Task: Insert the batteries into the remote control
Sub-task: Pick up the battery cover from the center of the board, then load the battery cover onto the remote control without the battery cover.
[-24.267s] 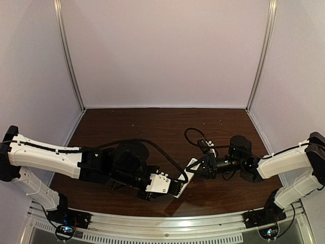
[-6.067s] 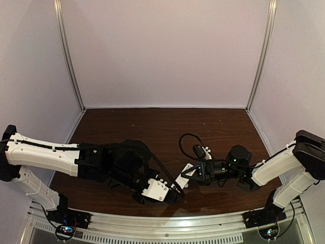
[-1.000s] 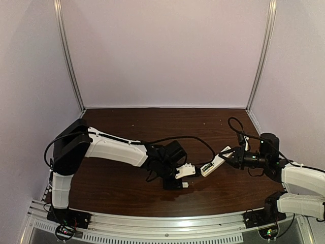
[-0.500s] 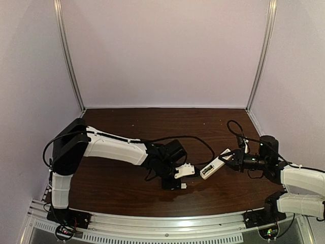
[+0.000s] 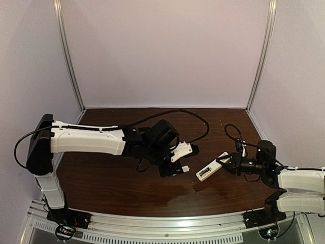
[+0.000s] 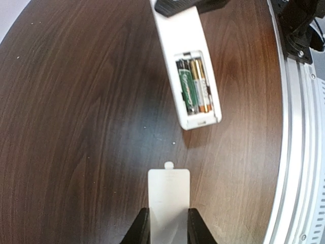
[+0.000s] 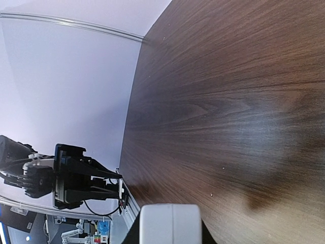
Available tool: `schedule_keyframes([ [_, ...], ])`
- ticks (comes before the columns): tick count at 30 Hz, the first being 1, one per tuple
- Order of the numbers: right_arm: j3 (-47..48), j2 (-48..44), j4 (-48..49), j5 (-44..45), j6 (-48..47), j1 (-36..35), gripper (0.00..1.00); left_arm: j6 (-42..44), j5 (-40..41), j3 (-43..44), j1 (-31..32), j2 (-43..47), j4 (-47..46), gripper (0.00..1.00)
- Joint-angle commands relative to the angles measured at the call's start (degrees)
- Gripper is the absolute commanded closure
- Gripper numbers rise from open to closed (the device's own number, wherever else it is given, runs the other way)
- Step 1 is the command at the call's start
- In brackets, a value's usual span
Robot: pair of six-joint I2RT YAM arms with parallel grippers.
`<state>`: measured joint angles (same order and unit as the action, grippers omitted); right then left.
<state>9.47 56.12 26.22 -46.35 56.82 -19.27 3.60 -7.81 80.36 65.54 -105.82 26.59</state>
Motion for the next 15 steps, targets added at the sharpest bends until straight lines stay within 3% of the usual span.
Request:
schedule_keyframes([
  [1,-1.0,0.8,6.8,4.8,3.8,-3.1,1.00,-5.5,4.2,3.5,0.8,-0.1,-2.1,0.84],
  [15,-1.0,7.5,16.9,9.7,8.1,-9.6,1.00,-8.3,5.2,9.4,3.9,-4.8,-0.6,0.84],
])
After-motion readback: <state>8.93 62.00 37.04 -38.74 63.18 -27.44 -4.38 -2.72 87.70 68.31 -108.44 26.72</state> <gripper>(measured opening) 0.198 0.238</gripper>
